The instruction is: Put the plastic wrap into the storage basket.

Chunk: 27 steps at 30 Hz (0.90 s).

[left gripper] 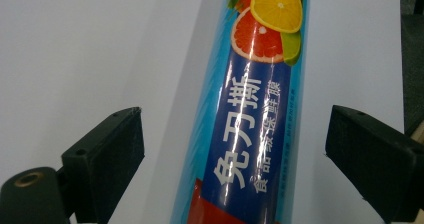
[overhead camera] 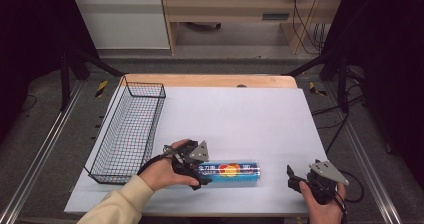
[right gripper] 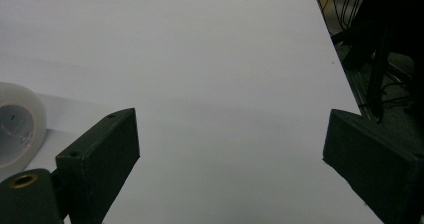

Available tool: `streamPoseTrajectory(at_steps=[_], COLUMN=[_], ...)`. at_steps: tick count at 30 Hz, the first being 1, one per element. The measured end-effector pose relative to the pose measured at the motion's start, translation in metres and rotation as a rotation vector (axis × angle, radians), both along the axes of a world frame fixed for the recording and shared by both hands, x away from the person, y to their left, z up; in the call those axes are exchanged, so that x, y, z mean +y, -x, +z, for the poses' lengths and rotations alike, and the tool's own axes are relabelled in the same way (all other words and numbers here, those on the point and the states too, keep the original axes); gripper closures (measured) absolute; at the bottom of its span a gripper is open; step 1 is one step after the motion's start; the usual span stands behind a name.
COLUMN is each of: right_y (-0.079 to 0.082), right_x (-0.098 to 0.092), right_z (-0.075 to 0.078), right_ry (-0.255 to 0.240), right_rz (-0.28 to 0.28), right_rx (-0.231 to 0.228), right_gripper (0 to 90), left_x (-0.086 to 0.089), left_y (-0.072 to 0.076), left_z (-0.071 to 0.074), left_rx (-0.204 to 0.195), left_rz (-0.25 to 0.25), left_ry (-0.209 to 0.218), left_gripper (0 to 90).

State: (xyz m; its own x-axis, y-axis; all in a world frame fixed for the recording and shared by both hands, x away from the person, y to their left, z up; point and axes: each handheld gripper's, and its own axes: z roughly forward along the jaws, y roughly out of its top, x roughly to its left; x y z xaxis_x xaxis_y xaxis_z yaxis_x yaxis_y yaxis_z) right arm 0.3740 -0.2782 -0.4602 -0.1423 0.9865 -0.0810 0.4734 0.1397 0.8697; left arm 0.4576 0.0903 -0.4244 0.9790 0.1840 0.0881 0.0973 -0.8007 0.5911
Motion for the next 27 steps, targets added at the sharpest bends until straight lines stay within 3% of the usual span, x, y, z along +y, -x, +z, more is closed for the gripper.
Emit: streamPoseTrajectory(at_steps=[11,24,27], right_y=[0.0,-0.001,-0.001], right_x=[0.0,0.001,0.001], right_z=[-0.001,-0.002,-0.002], right_ry=[-0.003,0.0,-0.002], right_rz=[0.003,0.006,0.009], right_rx=[0.009,0.019,0.022], right_gripper=[8.1,8.1,8.2], left_x=[-0.008,-0.013,-0.013], left_y=[-0.001,-0.001,-0.002], left_z=[-0.012,-0.019,-0.017], left_rx=[0.016,0.012,0.02], left_rz=[0.003,-0.014,-0.012], left_ry=[-0.04,-0.097,-0.086], left_gripper=[10.3,20.8,21.8])
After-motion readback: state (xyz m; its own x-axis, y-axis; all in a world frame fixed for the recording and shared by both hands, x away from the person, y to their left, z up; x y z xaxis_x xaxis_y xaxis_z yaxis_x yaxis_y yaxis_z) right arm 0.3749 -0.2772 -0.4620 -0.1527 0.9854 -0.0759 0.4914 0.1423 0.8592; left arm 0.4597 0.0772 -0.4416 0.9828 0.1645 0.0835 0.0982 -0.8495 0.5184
